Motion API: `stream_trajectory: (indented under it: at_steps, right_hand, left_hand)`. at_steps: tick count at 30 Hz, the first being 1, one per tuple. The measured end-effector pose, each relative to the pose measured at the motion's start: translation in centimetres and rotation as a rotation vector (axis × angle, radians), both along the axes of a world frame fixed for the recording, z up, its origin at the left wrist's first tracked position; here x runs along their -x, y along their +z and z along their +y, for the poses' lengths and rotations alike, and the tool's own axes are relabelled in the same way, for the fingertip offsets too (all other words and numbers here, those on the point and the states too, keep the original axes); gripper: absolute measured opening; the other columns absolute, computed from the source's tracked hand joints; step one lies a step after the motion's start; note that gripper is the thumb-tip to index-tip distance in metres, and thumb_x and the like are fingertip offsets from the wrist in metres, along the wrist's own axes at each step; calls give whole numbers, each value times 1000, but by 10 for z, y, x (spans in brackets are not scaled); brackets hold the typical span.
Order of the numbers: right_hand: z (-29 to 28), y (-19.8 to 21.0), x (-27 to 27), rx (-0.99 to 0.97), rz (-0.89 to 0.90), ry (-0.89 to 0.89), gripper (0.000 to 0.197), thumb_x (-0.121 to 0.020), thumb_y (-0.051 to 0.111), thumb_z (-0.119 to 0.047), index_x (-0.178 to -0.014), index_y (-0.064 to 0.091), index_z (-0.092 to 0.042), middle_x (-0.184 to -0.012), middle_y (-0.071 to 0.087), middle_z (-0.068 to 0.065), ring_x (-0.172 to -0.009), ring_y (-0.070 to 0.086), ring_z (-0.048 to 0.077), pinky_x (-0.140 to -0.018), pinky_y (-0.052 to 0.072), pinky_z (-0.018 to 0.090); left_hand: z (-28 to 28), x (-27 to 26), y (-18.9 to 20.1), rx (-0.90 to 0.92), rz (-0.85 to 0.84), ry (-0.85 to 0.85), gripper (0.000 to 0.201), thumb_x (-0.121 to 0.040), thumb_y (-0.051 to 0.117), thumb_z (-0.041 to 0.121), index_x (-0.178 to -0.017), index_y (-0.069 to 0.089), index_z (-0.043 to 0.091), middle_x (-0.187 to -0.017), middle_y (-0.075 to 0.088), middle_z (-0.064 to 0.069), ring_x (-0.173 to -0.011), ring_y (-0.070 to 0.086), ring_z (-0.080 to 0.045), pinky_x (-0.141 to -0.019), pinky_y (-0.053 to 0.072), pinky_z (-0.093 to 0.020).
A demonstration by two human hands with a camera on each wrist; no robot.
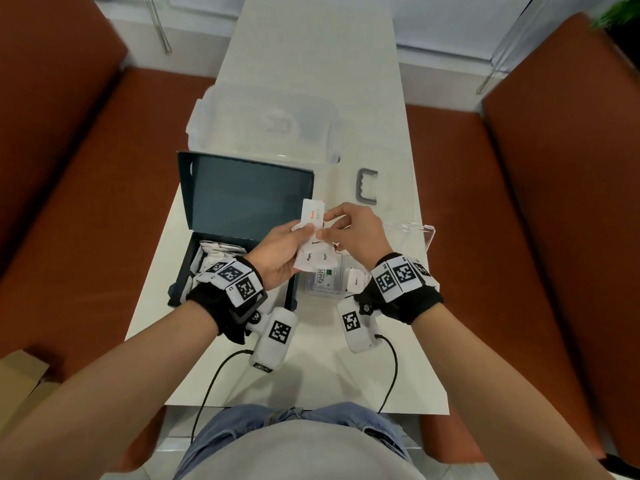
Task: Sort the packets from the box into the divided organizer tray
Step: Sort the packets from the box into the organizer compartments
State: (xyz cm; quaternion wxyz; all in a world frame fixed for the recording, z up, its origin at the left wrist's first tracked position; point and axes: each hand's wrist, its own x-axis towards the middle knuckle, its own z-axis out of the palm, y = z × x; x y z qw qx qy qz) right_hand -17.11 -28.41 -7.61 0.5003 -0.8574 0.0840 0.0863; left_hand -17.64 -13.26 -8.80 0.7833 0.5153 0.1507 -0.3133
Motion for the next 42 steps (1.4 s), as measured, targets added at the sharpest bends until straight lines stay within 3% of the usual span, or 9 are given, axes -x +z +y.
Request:
stream_trajectory:
  at_steps: [5,10,15,18,25,29,32,38,42]
  right_hand:
    - [-6,2,3,-58,141,-2,33,-77,79,-29,-100,64,-10,-73,68,5,-58,64,8,-51,54,20]
    - [-8,5,9,-174,228,-19,34,-75,81,-14,-101,62,-3,-81,70,16,-72,70,24,-67,61,36]
    - [-13,2,11,-182,205,-75,23,-74,80,-7,-91,65,-7,-81,71,15,-70,69,23,-68,60,33]
    - [-17,-2,10,-159,174,-131,12,-76,78,-5,-82,68,-11,-74,70,8,-64,66,18,-66,58,30]
    - [-24,-2,10,-310,240,-245,7,-82,67,1,-89,65,-2,-85,72,17,-67,70,22,-58,58,28]
    - [-27,-1,9,-371,247,-269,7,-84,63,1,-85,61,-6,-88,71,18,-70,69,26,-64,59,33]
    - [-30,0,7,-420,246,-287,11,-85,61,4,-83,59,-7,-81,69,15,-62,68,20,-59,58,30]
    - [-36,-1,3,-384,209,-292,16,-87,58,3,-80,61,-11,-76,68,9,-52,66,12,-49,52,22]
    - [-32,-5,3,-357,163,-342,11,-84,61,3,-84,62,-8,-84,70,15,-67,70,22,-62,59,32]
  left_hand:
    - [-4,-1,3,-59,-63,49,23,-101,44,7,-120,56,7,-101,69,-9,-80,72,-16,-66,61,-31]
    - [-9,2,5,-132,-169,66,27,-102,43,8,-127,52,5,-114,64,-12,-93,66,-20,-80,58,-37]
    - [-15,5,3,-174,-184,92,29,-101,45,7,-129,51,3,-119,62,-15,-101,62,-25,-92,52,-45]
    - [-17,4,2,-172,-142,107,32,-101,46,7,-132,50,2,-124,61,-16,-105,62,-26,-90,54,-44]
    - [-18,3,1,-173,-94,79,31,-100,47,6,-131,53,5,-125,62,-14,-105,63,-26,-82,56,-40]
    - [-18,4,2,-188,-122,56,34,-96,52,0,-129,52,3,-126,61,-16,-110,62,-30,-88,54,-43]
    - [-18,3,1,-207,-142,52,40,-91,57,-6,-131,51,1,-125,62,-17,-112,62,-32,-93,52,-46]
    - [-18,2,1,-196,-161,55,41,-86,62,-9,-126,53,0,-119,64,-21,-97,67,-32,-78,60,-42]
    - [-23,2,1,-153,-135,48,37,-88,62,-6,-122,55,6,-117,65,-16,-98,68,-28,-70,61,-34]
